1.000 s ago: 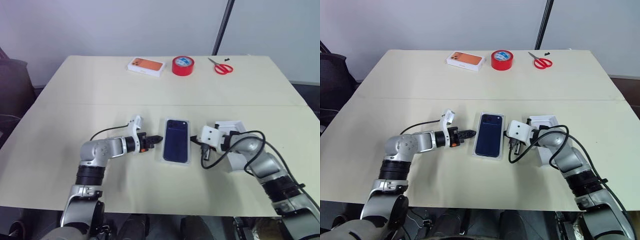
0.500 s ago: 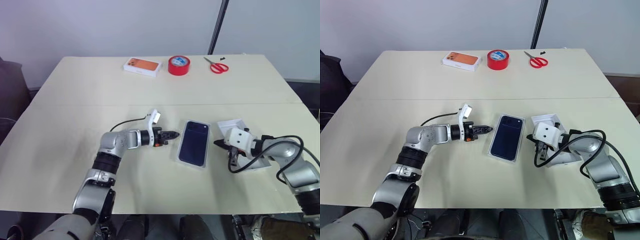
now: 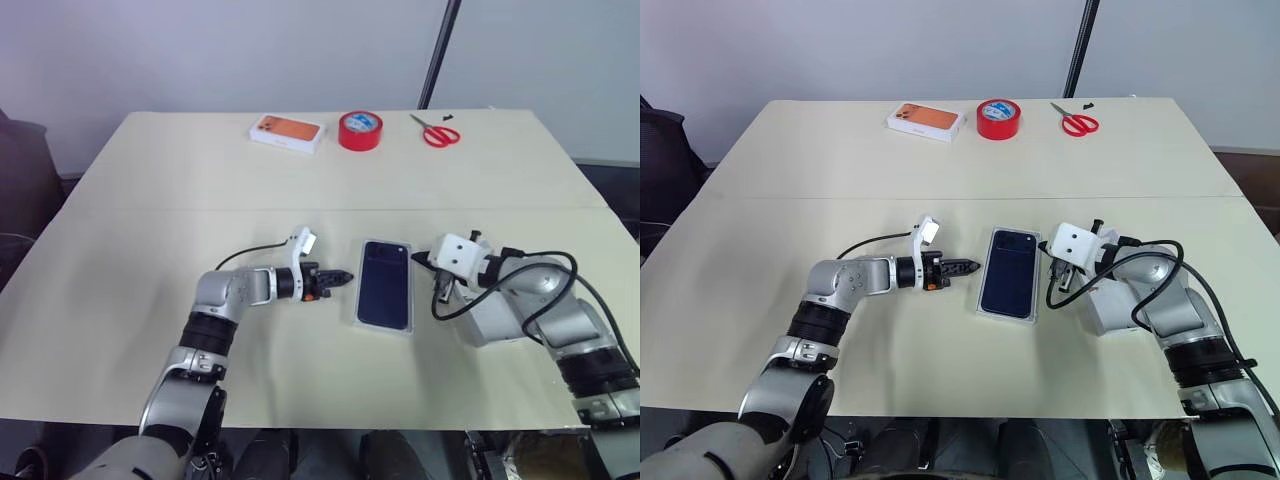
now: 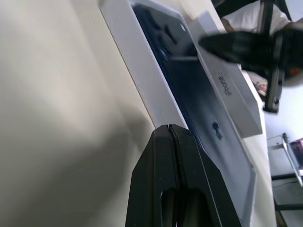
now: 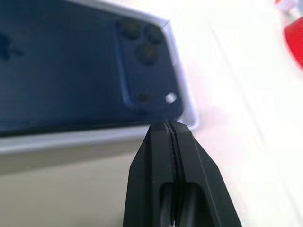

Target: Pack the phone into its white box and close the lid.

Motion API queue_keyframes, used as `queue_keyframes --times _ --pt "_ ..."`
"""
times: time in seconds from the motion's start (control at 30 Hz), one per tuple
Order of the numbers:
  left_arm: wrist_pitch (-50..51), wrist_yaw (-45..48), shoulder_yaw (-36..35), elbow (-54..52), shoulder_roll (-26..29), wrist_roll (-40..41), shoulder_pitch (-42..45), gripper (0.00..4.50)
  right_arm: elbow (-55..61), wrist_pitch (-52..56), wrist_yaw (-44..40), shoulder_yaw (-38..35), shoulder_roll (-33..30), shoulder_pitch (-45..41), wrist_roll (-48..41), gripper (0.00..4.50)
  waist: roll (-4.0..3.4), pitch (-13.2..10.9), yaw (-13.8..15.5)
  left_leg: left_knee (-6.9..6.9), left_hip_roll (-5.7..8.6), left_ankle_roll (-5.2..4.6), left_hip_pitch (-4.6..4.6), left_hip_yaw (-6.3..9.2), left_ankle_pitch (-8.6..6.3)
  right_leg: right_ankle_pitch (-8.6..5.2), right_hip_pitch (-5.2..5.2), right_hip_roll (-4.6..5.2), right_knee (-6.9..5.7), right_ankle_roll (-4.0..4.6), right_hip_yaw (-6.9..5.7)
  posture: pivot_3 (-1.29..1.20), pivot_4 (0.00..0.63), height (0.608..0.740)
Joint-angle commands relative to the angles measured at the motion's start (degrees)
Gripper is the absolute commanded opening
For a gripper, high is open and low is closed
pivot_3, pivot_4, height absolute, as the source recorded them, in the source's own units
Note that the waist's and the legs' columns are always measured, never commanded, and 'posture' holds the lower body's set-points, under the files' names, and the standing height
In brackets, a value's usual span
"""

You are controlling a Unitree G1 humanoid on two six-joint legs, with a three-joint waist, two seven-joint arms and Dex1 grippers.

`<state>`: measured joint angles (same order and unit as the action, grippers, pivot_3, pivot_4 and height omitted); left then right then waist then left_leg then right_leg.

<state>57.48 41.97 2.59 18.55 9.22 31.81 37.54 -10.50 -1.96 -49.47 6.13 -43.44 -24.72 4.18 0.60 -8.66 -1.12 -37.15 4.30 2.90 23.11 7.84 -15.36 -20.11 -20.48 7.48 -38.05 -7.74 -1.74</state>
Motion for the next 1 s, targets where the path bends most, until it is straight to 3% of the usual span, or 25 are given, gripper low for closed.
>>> queue_keyframes --times 0.03,0.13,0.33,0.4,0.5,0.6,0.63,0.73,0.83,1.0 --pt "0.9 -0.4 -1.2 -2.6 0.1 1.0 -0.2 0.02 0.0 -1.5 0.3 -0.8 -0.1 -0.5 -0.2 0.00 0.00 0.0 0.0 -0.01 0.00 0.00 0.00 0.00 0.00 0.00 0.00 0.00 0.00 0.00 0.00 0.00 0.150 0.740" --pt "0.3 -0.7 -1.5 -2.7 0.4 0.6 0.2 0.02 0.6 -2.3 0.7 -0.9 -0.8 0.2 0.6 0.00 0.00 0.0 0.1 0.00 0.01 0.00 0.00 0.00 0.00 0.00 0.00 0.01 0.00 0.00 0.00 0.00 0.150 0.740" --pt "-2.3 2.3 -2.8 -6.2 4.1 1.3 1.2 0.02 7.6 5.8 2.0 -7.9 -2.5 2.3 -3.8 0.00 -0.01 0.0 0.0 0.00 -0.02 0.00 0.00 0.00 0.00 0.00 -0.02 -0.01 -0.02 0.00 0.00 0.00 0.150 0.740" --pt "-1.6 5.4 -4.1 -7.1 6.3 3.4 1.8 0.55 13.0 13.4 1.2 -11.0 -2.1 6.2 -8.7 0.00 -0.01 0.0 0.2 0.00 -0.02 0.00 0.01 0.00 0.00 0.00 -0.01 0.00 -0.01 0.00 0.01 0.00 0.150 0.740" --pt "-5.3 8.3 -3.4 -7.7 10.3 1.6 1.8 1.88 22.0 24.3 2.5 -15.2 -0.8 12.6 -14.2 0.88 -0.01 0.0 0.3 0.02 -0.04 0.00 0.03 0.04 0.00 0.00 0.00 0.00 0.02 0.00 -0.01 0.00 0.150 0.740" --pt "-10.9 12.5 -2.2 -7.4 13.9 -0.4 0.8 3.42 29.2 30.4 5.4 -17.1 -0.4 18.0 -14.8 2.38 -0.02 0.0 0.3 0.01 -0.02 0.00 0.02 0.05 0.00 0.00 0.00 0.00 0.01 0.00 0.00 0.00 0.150 0.740" --pt "-16.0 14.2 -1.0 -7.1 15.6 -3.0 0.0 3.91 32.3 34.6 10.7 -18.7 3.1 18.5 -14.9 2.88 -0.03 0.0 0.2 0.00 -0.02 0.00 0.02 0.04 0.00 0.00 0.00 0.00 0.01 0.00 0.01 0.00 0.150 0.740" --pt "-25.5 18.3 0.4 -6.1 17.7 -6.2 -1.9 3.95 38.8 42.5 20.6 -20.1 9.6 20.4 -13.4 4.37 -0.14 0.0 -0.1 0.06 -0.09 0.01 -0.03 0.01 0.00 0.00 -0.05 -0.07 -0.05 0.02 0.07 0.00 0.150 0.740" --pt "-30.0 22.7 0.2 -7.4 18.2 -5.6 -4.1 3.95 44.1 46.1 24.2 -19.1 10.7 24.1 -10.9 4.37 -0.16 0.0 0.5 0.05 -0.03 0.00 0.03 0.04 0.00 0.00 -0.06 0.01 0.01 0.02 0.08 0.00 0.150 0.740" --pt "-33.7 30.7 -0.3 -12.1 20.1 -3.0 -7.9 3.95 48.9 57.4 24.4 -19.9 10.1 26.8 -14.0 4.37 -0.16 0.0 0.4 0.04 0.05 -0.04 0.06 0.06 -0.02 0.00 -0.07 0.09 -0.02 0.02 0.07 0.00 0.150 0.740"
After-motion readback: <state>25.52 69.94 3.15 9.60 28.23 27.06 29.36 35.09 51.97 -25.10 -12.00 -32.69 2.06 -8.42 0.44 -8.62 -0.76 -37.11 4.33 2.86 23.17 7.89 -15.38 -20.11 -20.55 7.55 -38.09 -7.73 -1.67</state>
